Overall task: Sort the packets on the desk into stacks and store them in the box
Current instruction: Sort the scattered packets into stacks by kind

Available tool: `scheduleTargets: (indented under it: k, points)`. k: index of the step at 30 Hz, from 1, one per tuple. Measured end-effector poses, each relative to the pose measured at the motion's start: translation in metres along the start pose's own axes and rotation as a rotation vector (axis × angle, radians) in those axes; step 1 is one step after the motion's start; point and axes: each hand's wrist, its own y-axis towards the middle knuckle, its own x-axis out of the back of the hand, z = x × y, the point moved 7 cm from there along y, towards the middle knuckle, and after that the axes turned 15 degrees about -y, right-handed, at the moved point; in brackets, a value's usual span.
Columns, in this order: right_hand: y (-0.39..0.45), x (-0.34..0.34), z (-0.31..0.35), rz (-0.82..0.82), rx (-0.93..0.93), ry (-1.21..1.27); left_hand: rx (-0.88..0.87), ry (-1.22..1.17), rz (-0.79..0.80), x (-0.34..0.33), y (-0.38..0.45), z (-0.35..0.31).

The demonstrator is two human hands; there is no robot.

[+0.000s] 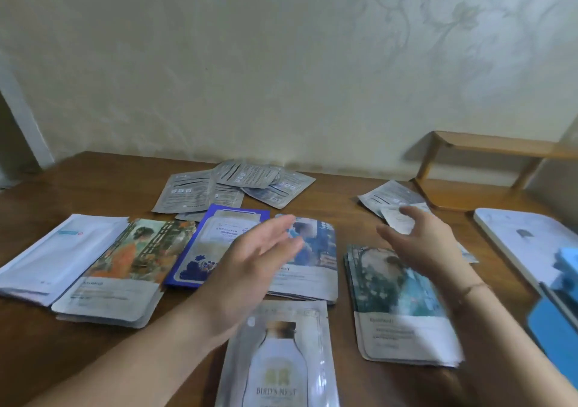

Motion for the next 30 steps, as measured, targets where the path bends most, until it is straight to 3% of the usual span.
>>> scheduleTargets:
  k: [3, 7, 11, 17, 25, 28, 30]
  points:
    - [0.054, -0.016, -0.039, 0.092, -0.161, -0.173, 0.078, 0.082, 0.053, -0.037, 0.077, 0.007]
    - [0.083, -0.044, -0.083, 0.202, -0.305, -0.21, 0.453, -0.184, 0.12, -0.091, 0.155, 0.039]
    - [0.085, -0.049, -0.09, 0.204, -0.322, -0.231, 0.605, -0.342, 0.034, -0.128, 0.198, 0.069]
    - [0.082, -0.049, -0.09, 0.18, -0.314, -0.269, 0.571, -0.325, -0.06, -0.14, 0.218, 0.098]
    - [0.079, -0.039, -0.077, 0.113, -0.263, -0.048, 0.559, -0.146, -0.021, -0.138, 0.211, 0.088]
    - [0.081, -0.051, -0.069, 0.183, -0.149, -0.015, 0.542, -0.185, 0.023, -0.146, 0.204, 0.086]
    - [0.08, -0.047, -0.068, 0.14, -0.118, 0.004, 0.526, -0.208, 0.07, -0.151, 0.202, 0.087]
